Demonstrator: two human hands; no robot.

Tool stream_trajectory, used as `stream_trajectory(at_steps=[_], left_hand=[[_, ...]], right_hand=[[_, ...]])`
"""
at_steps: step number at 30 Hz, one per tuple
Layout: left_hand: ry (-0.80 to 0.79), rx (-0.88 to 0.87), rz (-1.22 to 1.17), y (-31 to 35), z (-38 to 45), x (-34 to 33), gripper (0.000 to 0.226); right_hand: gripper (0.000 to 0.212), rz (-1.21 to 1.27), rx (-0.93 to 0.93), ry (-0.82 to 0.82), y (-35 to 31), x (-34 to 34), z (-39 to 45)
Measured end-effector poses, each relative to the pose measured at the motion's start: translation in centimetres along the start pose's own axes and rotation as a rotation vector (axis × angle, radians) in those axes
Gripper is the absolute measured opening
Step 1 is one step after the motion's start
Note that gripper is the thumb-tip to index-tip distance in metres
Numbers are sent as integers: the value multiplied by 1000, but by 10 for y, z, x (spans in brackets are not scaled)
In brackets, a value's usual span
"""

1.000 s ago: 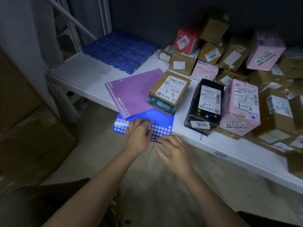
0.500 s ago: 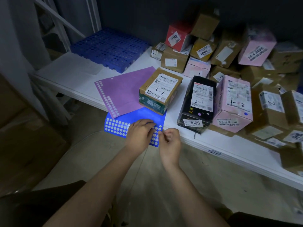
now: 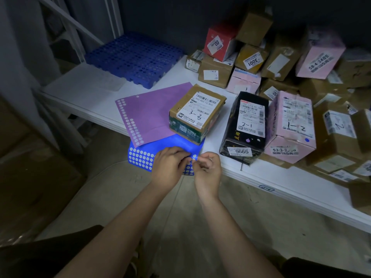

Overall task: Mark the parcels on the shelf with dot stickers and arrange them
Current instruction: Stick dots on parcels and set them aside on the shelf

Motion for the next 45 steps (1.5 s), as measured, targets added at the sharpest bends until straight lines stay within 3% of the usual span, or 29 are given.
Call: stream_trajectory(at_steps=[6, 12, 28, 35, 40, 45], left_hand=[[-3, 19, -59, 0, 2, 1, 20], [-51, 184, -244, -17, 7, -3, 11], [-148, 199, -266, -15, 10, -9, 12], [-133, 184, -286, -14, 7, -6, 12], [-114, 290, -381, -22, 6, -5, 8], [-104, 282, -326, -17, 8, -2, 11]], right_hand=[[36, -99, 66, 3, -1, -1, 3], [39, -157, 123, -27, -7, -2, 6], [33, -110, 26, -84, -8, 1, 7], [32, -219, 104, -90, -17, 0, 6], [33, -254, 125, -97, -19, 1, 3], [34, -312, 129, -70, -20, 6, 4]])
Point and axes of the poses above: each hand's wrist, its own z-axis towards the middle knuckle, its own x-axis out of the back of the hand, y = z × x, the point moved 10 cm from there along z, towards the middle knuckle, and after that the axes turned 14 degrees about -z, right-handed, at the moved point
